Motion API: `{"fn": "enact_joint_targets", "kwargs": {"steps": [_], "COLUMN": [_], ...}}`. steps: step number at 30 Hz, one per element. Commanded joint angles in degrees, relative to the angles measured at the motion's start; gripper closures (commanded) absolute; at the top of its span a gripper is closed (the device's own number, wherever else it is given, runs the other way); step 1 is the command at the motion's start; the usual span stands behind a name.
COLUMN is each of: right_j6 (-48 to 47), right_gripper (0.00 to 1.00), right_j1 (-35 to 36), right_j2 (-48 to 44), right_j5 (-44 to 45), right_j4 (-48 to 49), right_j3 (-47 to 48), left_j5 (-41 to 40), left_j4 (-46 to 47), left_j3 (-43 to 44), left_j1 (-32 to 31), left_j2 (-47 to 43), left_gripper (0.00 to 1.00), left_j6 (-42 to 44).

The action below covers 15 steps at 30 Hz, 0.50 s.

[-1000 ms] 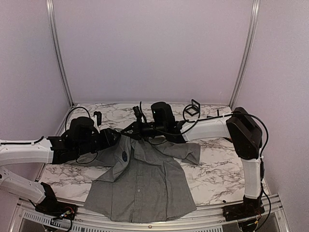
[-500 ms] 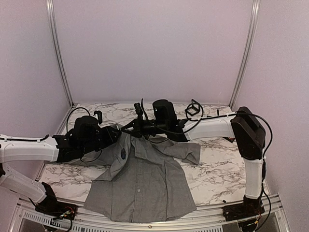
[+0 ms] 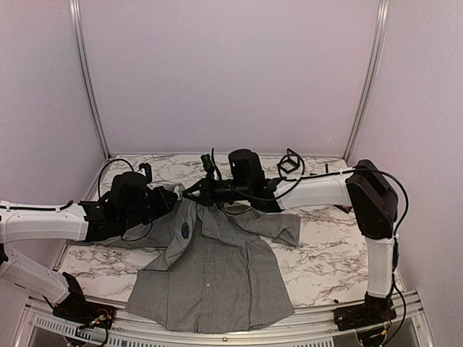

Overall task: Remove the brooch from the garment
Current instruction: Pick up the brooch from the crumpled clothing.

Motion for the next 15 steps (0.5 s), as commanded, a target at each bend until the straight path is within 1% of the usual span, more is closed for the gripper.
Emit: {"fn": "enact_joint_targets", "kwargs": {"steps": [1,7,10,12,15], "right_j6": [-1.61,-2.93,-4.51,-5.92,-8.45], "right_gripper": [1.0,1.0,1.0,1.0,1.0], "right_j1": [0.68,0.77,0.89,1.12,1.5], "right_j2": [-3.25,-3.34,-3.49,-3.63,-4.07], "right_j5": [0.22,0.12,0.69,1.31,2.75], "right_j4": [-0.37,-1.64,-3.27,-4.73,-7.06], "right_j3": [0.36,1.01,1.67,2.24,3.05], "left_j5": [-2.18,-2.37,-2.42,-2.21,-0.24], "left_j4": [-1.59,-1.86,-2.31,-2.8,-2.83], "left_j3": [2.3,3.28,3.73,4.0,4.06], "left_j1": [0.27,0.29,0.27,0.56,1.6], "left_j2": [0.18,0.44,0.66,0.91,1.67], "left_gripper": [0.9,0.97,0.99,0.97,0.89], "left_j6": [2.18,4.48,4.76,4.33,2.95]}}
